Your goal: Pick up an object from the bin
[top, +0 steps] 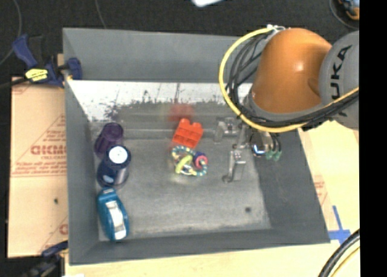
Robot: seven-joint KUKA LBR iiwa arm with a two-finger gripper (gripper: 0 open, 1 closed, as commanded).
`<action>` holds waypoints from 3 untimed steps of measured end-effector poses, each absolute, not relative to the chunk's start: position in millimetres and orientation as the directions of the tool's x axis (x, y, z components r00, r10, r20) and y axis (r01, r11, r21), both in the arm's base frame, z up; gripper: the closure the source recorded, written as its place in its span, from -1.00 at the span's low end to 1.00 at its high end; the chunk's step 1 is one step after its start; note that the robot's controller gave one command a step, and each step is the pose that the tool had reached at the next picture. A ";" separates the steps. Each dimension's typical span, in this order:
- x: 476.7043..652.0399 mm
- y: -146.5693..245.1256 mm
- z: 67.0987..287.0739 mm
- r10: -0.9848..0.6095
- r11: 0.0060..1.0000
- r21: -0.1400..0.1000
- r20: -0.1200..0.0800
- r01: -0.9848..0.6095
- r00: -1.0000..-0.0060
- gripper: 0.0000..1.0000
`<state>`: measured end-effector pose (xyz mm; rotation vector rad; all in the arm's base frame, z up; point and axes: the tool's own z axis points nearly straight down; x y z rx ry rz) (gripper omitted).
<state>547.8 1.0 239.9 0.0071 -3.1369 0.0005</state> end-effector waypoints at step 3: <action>567.0 49.1 162.2 -0.020 1.000 0.001 -0.005 -0.020 -1.000 -1.00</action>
Offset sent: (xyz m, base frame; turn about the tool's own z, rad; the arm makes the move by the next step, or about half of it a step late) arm 0.0274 0.0318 -0.0929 -0.0163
